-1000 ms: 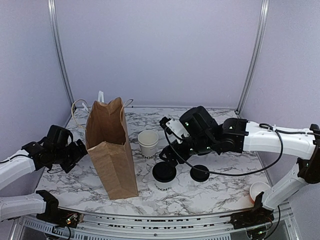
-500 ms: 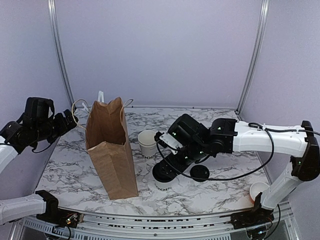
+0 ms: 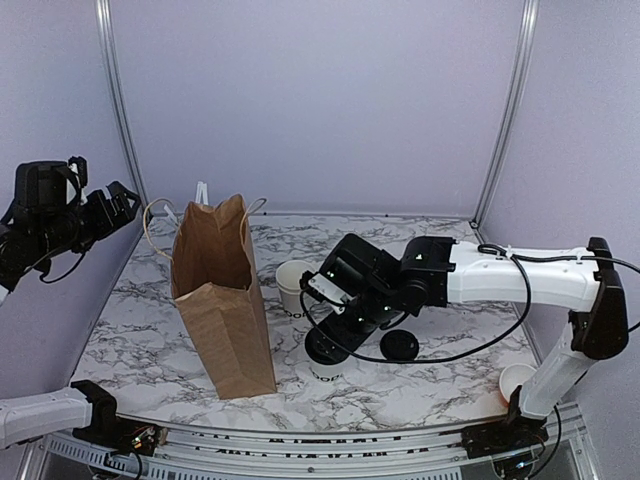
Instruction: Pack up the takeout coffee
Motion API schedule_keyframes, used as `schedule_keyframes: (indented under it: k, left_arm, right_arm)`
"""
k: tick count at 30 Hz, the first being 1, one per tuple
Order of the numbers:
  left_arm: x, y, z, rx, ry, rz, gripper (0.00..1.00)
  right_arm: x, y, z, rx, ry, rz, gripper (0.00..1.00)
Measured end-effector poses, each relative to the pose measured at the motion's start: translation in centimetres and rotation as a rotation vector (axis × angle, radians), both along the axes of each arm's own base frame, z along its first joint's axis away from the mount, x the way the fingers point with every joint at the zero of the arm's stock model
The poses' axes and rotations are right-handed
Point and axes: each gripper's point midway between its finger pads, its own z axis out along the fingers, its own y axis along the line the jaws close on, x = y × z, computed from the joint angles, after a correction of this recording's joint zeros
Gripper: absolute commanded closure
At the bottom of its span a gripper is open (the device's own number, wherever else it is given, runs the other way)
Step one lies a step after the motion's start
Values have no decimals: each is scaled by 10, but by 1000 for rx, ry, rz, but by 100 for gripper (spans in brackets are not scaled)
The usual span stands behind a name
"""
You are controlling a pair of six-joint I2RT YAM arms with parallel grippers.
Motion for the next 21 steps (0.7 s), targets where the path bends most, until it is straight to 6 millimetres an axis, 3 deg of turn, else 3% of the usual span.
schedule_keyframes:
  k: [11,21]
  left_arm:
    - [-2,1,26,0,-56,-5,1]
    - [-3,1,33,-7,-68,-9,1]
  right_arm:
    - [4,0,-18,-62,-14,9,17]
    - [2,4,-24,-75,-18,22,20]
